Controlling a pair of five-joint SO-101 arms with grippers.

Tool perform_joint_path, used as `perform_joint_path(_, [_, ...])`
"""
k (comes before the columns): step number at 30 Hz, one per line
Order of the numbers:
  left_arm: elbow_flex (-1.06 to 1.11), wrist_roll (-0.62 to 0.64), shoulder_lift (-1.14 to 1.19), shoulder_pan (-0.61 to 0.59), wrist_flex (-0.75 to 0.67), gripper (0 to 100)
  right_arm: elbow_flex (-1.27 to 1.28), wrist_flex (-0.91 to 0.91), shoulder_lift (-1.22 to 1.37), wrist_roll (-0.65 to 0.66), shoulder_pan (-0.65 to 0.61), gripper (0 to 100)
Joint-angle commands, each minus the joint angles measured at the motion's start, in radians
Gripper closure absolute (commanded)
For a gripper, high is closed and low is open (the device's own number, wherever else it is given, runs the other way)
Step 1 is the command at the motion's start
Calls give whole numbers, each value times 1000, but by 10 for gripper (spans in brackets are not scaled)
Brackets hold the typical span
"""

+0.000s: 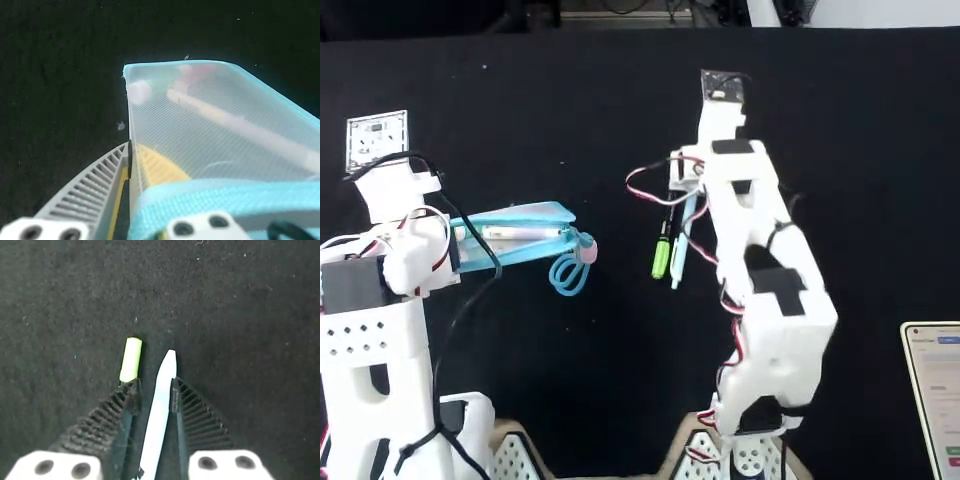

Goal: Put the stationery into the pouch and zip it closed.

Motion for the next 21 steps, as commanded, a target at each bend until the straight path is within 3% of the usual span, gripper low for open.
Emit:
perform_joint_path(1, [5, 2, 12, -10, -12, 970, -171, 71, 50, -8, 12, 899])
perform_joint_path(12, [5, 2, 8, -10, -12, 970, -312, 115, 211, -8, 49, 899])
perform_joint_path(21, [5, 2, 6, -10, -12, 970, -479, 295, 337, 0, 68, 904])
